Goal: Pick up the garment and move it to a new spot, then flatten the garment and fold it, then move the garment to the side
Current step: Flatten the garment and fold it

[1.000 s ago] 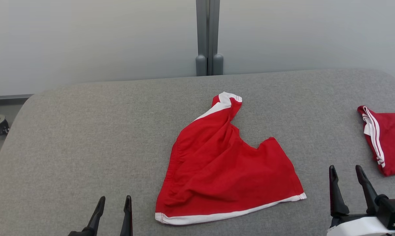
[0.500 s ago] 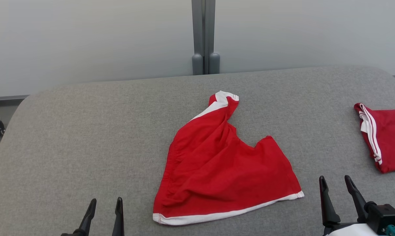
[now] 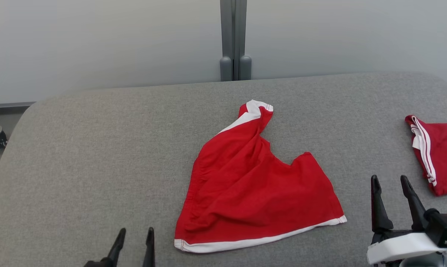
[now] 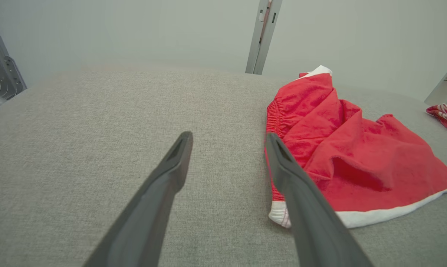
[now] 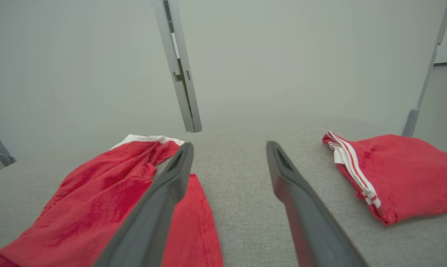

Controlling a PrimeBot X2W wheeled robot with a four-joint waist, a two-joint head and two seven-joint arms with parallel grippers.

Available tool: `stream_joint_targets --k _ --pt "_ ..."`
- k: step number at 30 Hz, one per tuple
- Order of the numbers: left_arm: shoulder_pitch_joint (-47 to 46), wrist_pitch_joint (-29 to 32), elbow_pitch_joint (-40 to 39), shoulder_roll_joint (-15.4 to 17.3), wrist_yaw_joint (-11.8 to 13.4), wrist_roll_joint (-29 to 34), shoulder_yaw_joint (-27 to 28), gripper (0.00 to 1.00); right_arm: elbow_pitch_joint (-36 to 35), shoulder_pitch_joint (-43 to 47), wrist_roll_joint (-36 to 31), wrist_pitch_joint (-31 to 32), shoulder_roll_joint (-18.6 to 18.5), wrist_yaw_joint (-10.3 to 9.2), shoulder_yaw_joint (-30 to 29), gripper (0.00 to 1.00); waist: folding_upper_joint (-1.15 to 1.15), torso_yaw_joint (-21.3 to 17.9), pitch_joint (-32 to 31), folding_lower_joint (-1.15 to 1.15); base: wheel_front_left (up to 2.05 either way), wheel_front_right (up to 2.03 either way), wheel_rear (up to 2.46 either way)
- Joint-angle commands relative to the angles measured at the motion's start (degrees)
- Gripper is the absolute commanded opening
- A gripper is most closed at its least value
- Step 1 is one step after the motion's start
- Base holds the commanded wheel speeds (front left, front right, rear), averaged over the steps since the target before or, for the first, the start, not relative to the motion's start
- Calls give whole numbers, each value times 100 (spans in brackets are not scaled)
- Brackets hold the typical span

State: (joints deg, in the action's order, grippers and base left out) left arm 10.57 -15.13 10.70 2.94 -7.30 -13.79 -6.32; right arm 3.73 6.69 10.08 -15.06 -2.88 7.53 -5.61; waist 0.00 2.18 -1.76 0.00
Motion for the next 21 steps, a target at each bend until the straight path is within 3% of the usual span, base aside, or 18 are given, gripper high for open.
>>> stream_joint_targets --k 1,3,7,13,21 --pt "-157 87 133 46 -19 30 -127 100 99 -78 -23 -12 -26 -9 25 100 0 9 29 0 0 0 0" --pt "-299 470 289 108 -13 -62 -215 100 173 -290 -87 212 -170 -11 74 100 0 14 60 0 0 0 0" --pt "-509 1596 380 251 -15 -112 -513 100 394 -593 -155 1469 -422 -7 357 100 0 9 241 0 0 0 0" --pt "-805 2658 285 326 -17 -272 -797 100 976 -955 -307 2892 -790 -9 977 100 0 57 631 0 0 0 0" --pt "-993 3060 143 397 -17 -422 -1079 100 1662 -1284 -215 3020 -663 -9 1215 100 0 102 907 0 0 0 0"
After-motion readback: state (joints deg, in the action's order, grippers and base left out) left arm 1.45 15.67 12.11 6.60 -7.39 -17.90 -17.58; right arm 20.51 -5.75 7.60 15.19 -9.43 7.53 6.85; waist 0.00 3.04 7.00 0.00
